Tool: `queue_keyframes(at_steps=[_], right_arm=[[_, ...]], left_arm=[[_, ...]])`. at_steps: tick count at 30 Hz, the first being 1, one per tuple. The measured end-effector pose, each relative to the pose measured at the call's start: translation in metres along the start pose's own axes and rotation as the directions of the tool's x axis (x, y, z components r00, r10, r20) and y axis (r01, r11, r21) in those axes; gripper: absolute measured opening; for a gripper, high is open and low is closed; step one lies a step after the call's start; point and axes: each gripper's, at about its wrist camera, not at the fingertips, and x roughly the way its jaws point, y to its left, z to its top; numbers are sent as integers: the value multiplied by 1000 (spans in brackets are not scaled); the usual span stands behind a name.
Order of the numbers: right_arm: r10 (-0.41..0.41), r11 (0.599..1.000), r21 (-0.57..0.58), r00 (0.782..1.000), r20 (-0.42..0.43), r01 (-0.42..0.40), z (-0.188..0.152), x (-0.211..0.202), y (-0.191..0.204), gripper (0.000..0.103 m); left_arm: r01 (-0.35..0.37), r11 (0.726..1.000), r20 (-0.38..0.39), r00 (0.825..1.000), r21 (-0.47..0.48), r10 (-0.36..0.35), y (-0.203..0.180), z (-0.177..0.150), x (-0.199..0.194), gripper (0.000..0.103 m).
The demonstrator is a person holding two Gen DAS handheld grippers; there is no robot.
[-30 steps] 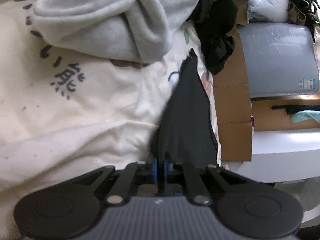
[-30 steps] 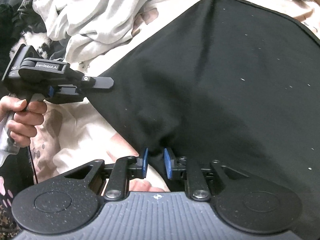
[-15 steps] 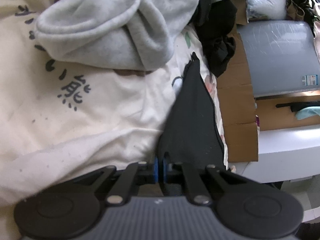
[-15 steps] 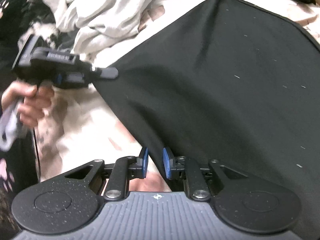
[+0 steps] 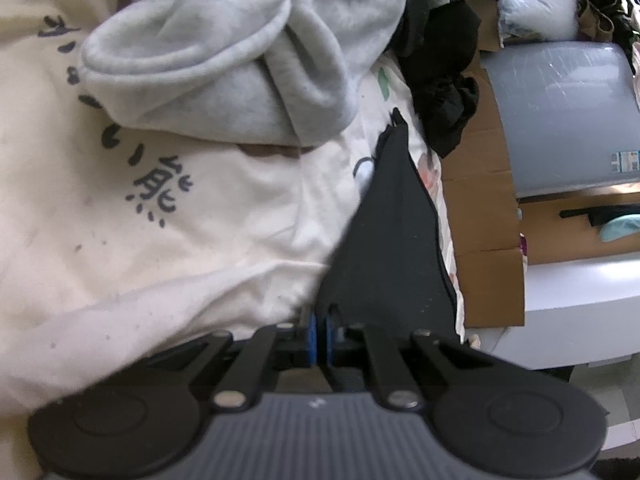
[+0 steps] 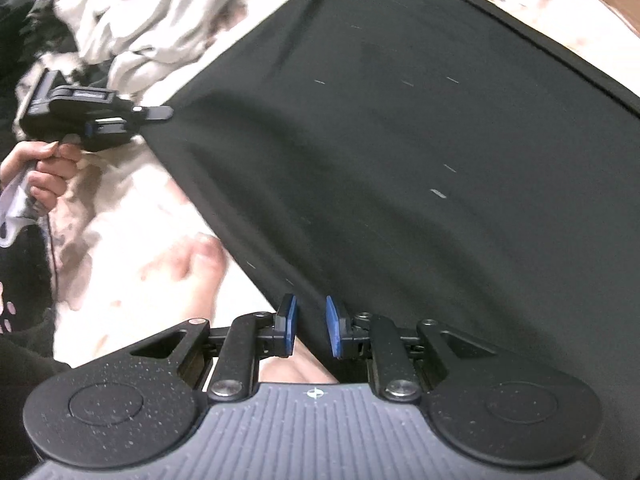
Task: Fold clothes
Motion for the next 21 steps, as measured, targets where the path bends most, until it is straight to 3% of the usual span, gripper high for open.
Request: queue_keyframes(at_steps=[10, 21], right_arm=[[-90, 990, 111, 996, -14, 91, -39, -23, -40, 21], [-188, 947, 254, 981, -54, 196, -86, -43, -77, 21]], left_arm=[[-19, 1000, 14, 1000, 13, 19, -5, 2, -4, 4], [-30, 999, 27, 999, 12, 30, -5, 3, -13, 3]])
